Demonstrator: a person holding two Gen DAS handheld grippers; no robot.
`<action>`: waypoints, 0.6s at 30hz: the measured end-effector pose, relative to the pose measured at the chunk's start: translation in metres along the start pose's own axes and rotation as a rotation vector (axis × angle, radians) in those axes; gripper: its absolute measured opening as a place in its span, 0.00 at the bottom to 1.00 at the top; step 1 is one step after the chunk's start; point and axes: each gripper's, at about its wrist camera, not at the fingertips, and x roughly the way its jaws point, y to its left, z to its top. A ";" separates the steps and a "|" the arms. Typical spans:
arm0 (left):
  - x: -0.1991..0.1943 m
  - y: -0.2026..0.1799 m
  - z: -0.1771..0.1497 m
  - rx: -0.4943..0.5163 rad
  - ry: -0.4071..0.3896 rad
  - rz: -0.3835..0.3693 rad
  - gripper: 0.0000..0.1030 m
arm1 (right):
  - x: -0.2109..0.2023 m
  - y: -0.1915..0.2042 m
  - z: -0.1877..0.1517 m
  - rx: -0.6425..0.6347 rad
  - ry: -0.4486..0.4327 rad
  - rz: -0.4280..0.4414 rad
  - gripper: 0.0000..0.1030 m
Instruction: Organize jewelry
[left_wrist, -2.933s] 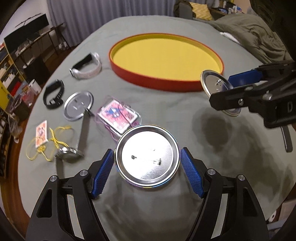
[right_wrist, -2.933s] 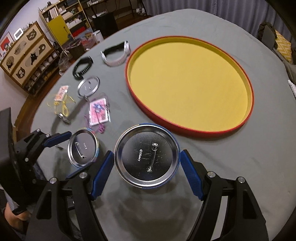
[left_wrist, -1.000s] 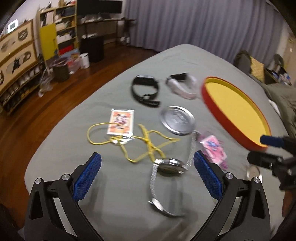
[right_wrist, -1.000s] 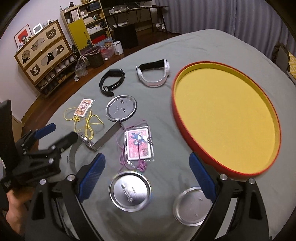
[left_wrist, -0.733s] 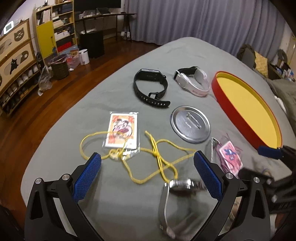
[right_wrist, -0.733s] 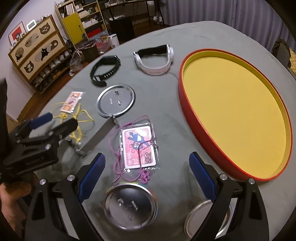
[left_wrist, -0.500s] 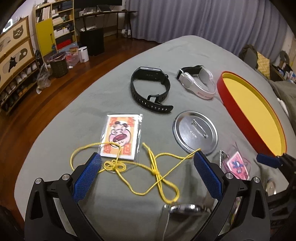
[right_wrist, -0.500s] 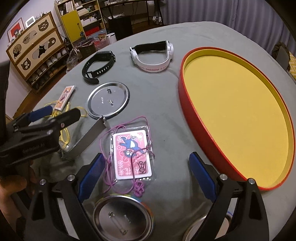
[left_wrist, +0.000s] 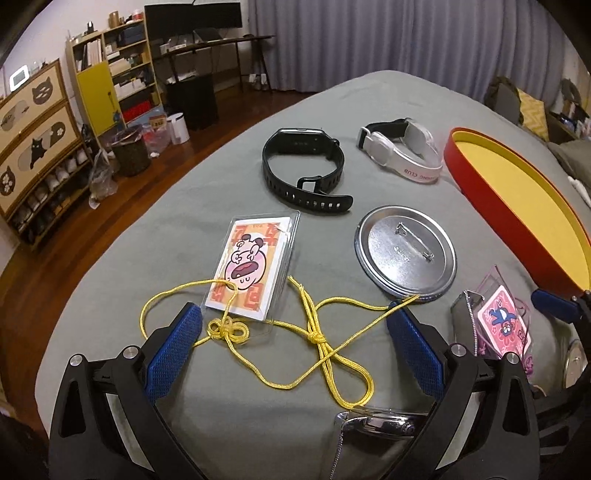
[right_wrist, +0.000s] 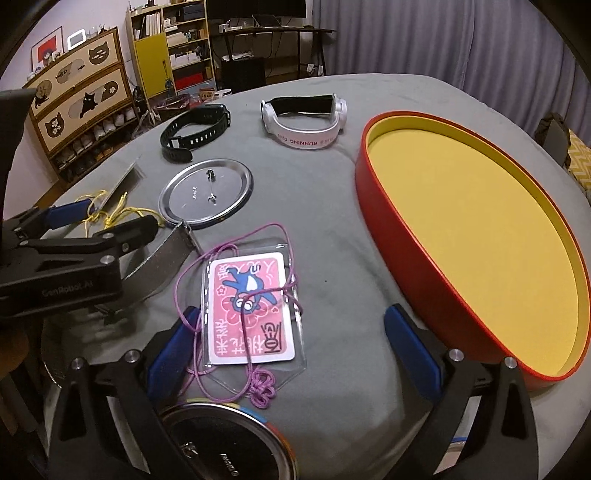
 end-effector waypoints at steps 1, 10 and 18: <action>0.000 0.000 0.000 0.001 0.003 0.001 0.95 | 0.000 0.000 0.000 -0.002 -0.001 -0.002 0.92; 0.002 -0.001 0.003 0.004 0.007 0.003 0.95 | -0.002 0.002 0.000 0.012 0.002 0.015 0.92; 0.002 -0.001 0.003 0.003 0.007 0.002 0.95 | -0.001 0.001 0.001 0.013 0.002 0.016 0.92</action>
